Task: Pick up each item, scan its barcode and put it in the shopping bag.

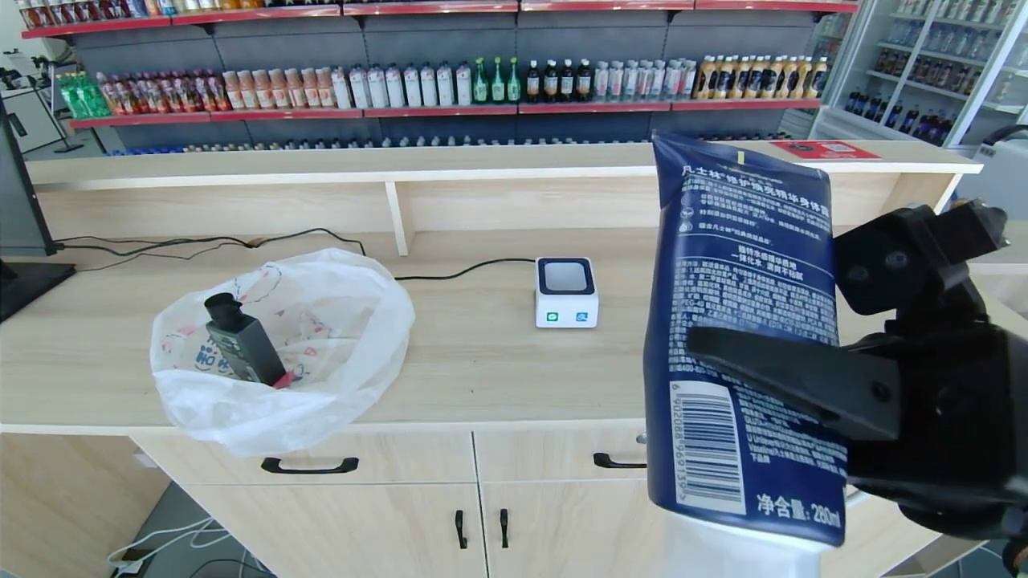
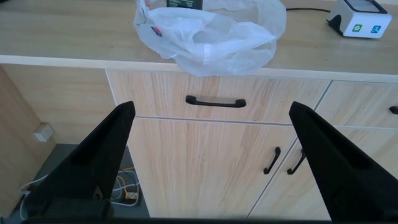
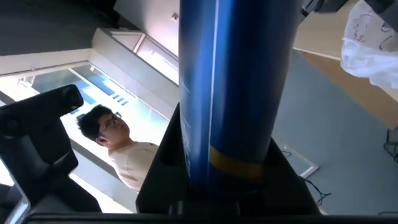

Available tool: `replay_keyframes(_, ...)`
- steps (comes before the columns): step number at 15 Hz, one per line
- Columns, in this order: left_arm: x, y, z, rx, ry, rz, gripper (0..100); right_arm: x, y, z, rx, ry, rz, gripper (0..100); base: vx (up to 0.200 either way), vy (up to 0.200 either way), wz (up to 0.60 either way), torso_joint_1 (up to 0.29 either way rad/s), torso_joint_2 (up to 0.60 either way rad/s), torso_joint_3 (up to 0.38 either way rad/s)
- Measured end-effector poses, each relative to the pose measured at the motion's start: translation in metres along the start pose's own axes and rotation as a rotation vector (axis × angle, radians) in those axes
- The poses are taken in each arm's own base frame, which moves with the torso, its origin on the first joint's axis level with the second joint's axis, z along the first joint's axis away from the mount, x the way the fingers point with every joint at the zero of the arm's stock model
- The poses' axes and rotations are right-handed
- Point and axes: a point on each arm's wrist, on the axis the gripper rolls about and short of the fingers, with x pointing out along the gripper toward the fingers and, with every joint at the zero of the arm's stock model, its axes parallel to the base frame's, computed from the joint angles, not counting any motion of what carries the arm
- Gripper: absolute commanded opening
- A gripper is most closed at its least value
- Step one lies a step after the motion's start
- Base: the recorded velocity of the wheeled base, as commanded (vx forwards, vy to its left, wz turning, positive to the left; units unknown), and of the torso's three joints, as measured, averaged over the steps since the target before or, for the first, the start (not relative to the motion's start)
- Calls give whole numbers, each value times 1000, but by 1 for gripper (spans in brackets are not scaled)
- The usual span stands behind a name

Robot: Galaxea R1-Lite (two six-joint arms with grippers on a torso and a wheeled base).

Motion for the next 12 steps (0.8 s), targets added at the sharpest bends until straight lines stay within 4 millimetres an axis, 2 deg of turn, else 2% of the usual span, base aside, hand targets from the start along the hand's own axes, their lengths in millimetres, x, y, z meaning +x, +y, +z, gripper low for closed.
replay_keyframes(12, 0, 0, 0, 0, 0, 0, 100, 0, 2, 0, 19, -2, 23, 0, 0, 0, 0, 0, 0, 0)
